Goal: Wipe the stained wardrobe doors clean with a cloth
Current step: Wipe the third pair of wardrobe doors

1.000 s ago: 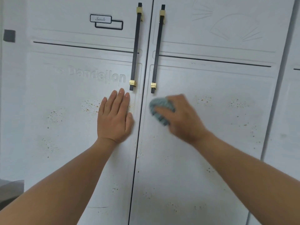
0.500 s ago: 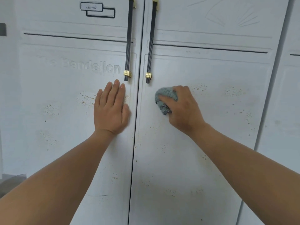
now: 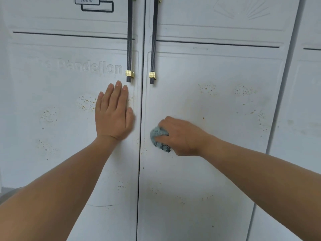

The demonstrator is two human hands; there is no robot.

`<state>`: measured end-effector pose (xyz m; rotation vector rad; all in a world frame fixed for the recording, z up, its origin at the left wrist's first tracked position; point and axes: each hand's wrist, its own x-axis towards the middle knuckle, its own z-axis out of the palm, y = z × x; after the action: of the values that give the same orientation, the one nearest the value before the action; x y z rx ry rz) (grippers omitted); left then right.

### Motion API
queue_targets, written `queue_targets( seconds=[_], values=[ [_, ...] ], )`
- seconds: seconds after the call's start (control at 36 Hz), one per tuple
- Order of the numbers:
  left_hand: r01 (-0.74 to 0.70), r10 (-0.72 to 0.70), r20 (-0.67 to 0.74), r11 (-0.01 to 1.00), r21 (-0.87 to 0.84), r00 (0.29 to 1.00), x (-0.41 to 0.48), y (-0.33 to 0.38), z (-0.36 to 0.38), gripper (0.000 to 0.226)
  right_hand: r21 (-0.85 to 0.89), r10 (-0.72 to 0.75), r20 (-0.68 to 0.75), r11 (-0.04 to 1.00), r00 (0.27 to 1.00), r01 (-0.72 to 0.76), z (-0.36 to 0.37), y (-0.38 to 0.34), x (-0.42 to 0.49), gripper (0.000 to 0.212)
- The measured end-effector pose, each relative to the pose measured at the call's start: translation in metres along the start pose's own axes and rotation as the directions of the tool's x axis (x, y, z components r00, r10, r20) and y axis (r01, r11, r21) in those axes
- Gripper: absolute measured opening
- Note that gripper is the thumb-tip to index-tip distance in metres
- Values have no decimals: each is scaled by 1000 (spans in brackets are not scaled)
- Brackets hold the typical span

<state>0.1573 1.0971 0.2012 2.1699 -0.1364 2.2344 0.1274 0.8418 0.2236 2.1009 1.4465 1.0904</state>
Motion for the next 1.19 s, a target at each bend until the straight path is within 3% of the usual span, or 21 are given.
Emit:
queue_targets(
  seconds=[0.08, 0.25, 0.31, 0.42, 0.44, 0.5, 0.58, 0.64, 0.69, 0.75, 0.81, 0.86, 0.94, 1.0, 1.03, 1.08, 1.14, 1.19],
  values=[
    [1, -1, -4, 1000, -5, 1000, 1, 0, 1, 64, 1, 8, -82, 1000, 997, -8, -14, 20, 0, 42],
    [-4, 4, -14, 1000, -6, 1000, 2, 0, 1, 63, -110, 159, -337, 972, 928, -207, -77, 88, 6, 43],
    [0, 0, -6, 1000, -6, 1000, 3, 0, 1, 64, -110, 261, -421, 936, 869, -335, -89, 108, 4, 39],
    [9, -9, 9, 1000, -14, 1000, 2, 0, 1, 64, 55, 533, -520, 801, 667, -596, -84, 119, -3, 47],
    [11, -11, 9, 1000, -16, 1000, 2, 0, 1, 64, 75, 546, -499, 801, 673, -594, -76, 114, -6, 47],
    [10, -9, 8, 1000, -16, 1000, 2, 0, 1, 64, 62, 456, -434, 876, 777, -479, -56, 97, -12, 41],
    [6, -6, 12, 1000, -13, 1000, 3, 0, 0, 64, 75, 283, -213, 959, 935, -273, -34, 70, -26, 30],
    [8, -8, 13, 1000, -6, 1000, 3, 0, 0, 64, 28, 147, -82, 989, 986, -146, -29, 62, -31, 38],
    [6, -6, 19, 1000, -7, 1000, 3, 1, 0, 64, -23, 131, -135, 991, 982, -135, -30, 66, -30, 42],
    [4, -4, 17, 1000, -9, 1000, 2, 0, 0, 64, 24, 256, -272, 965, 928, -260, -34, 68, -26, 43],
    [6, -6, 10, 1000, -8, 1000, 2, 0, 0, 64, 112, 361, -322, 933, 875, -343, -27, 60, -27, 42],
    [5, -5, 6, 1000, -2, 1000, 2, 0, 0, 64, 87, 263, -257, 965, 930, -249, -13, 44, -30, 37],
    [9, -9, 3, 1000, -6, 1000, 2, 1, 1, 64, -7, -16, -32, 1000, 999, 15, -11, 36, -35, 43],
    [9, -8, 10, 1000, -11, 1000, 2, 1, 1, 64, -2, 10, -58, 1000, 998, -10, -23, 45, -32, 38],
    [9, -8, 12, 1000, -13, 1000, 2, 1, 1, 64, 34, 108, -141, 994, 984, -104, -31, 52, -30, 36],
    [6, -6, 7, 1000, -5, 1000, 2, 0, 1, 63, 50, 318, -359, 945, 877, -323, -46, 79, -27, 41],
    [3, -3, 1, 1000, 0, 1000, 2, 0, 1, 63, 148, 512, -499, 845, 699, -513, -66, 108, -26, 43],
    [-3, 3, -3, 1000, 4, 1000, 2, 0, 2, 63, 284, 616, -603, 759, 507, -586, -82, 131, -27, 43]
  ],
)
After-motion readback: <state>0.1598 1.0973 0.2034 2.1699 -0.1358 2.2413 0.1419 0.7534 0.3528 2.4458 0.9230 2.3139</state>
